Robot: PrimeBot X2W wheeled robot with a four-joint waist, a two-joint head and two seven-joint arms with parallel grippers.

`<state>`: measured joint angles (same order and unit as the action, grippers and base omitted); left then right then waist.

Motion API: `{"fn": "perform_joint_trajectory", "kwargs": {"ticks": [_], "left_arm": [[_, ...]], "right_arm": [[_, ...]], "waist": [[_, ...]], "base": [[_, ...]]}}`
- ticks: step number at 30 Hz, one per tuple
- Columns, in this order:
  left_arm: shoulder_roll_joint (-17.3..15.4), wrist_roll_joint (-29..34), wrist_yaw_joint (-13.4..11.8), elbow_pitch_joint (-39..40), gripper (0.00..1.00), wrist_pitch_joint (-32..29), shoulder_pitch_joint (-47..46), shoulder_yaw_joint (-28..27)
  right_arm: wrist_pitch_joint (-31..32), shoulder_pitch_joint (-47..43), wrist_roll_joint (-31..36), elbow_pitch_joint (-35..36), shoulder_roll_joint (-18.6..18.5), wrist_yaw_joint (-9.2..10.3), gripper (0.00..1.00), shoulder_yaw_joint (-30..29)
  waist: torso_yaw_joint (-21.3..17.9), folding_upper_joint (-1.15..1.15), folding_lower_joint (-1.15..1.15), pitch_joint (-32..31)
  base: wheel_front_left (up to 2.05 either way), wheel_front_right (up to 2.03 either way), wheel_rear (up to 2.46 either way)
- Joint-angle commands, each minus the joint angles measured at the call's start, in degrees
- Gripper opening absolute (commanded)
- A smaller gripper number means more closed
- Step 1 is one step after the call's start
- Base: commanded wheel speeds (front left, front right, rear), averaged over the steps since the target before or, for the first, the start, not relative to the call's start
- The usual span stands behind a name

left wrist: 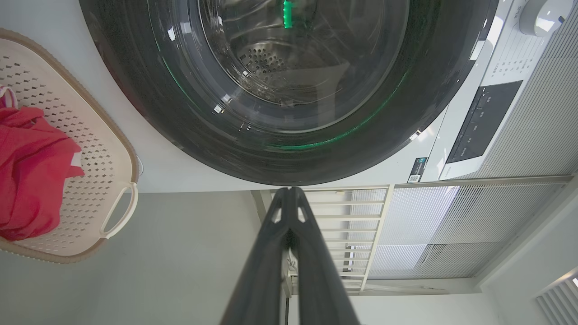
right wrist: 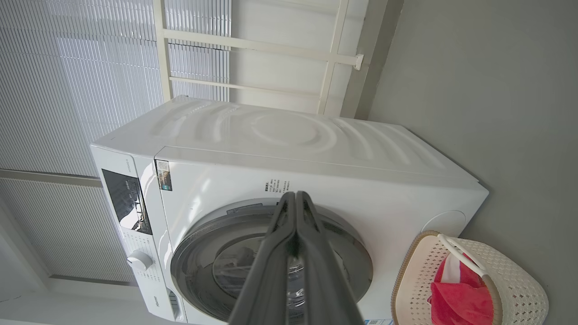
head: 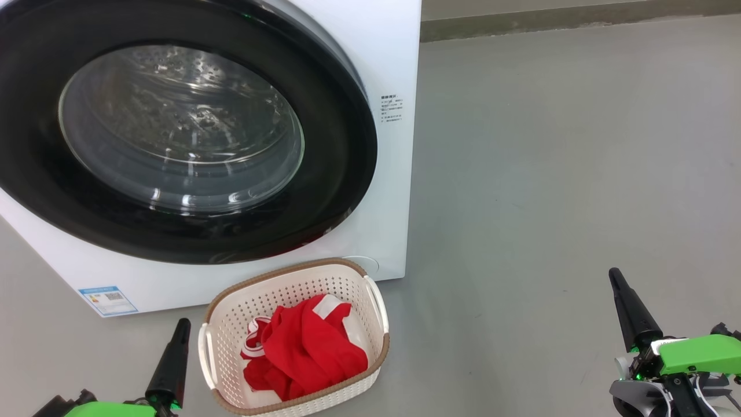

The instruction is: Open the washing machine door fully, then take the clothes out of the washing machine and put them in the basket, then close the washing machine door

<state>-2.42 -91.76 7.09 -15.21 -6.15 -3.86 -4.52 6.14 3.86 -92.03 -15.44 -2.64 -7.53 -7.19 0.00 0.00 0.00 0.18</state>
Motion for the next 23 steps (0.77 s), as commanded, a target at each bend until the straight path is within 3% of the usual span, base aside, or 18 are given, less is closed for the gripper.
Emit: {"fn": "perform_joint_trajectory", "kwargs": {"ticks": [1, 23], "left_arm": [[-0.5, -0.4, 0.4, 1.2, 0.00, -0.3, -2.3, -2.0], [-0.5, -0.4, 0.4, 1.2, 0.00, -0.3, -2.3, -2.0]], "right_arm": [[0.4, 2.3, -0.1, 1.4, -0.3, 0.04, 0.00, 0.7], [0.4, 2.3, -0.1, 1.4, -0.3, 0.04, 0.00, 0.6]], "waist": [[0.0, 0.00, 0.00, 0.0], [0.0, 0.00, 0.00, 0.0]], "base": [[0.00, 0.00, 0.00], [0.00, 0.00, 0.00]]}}
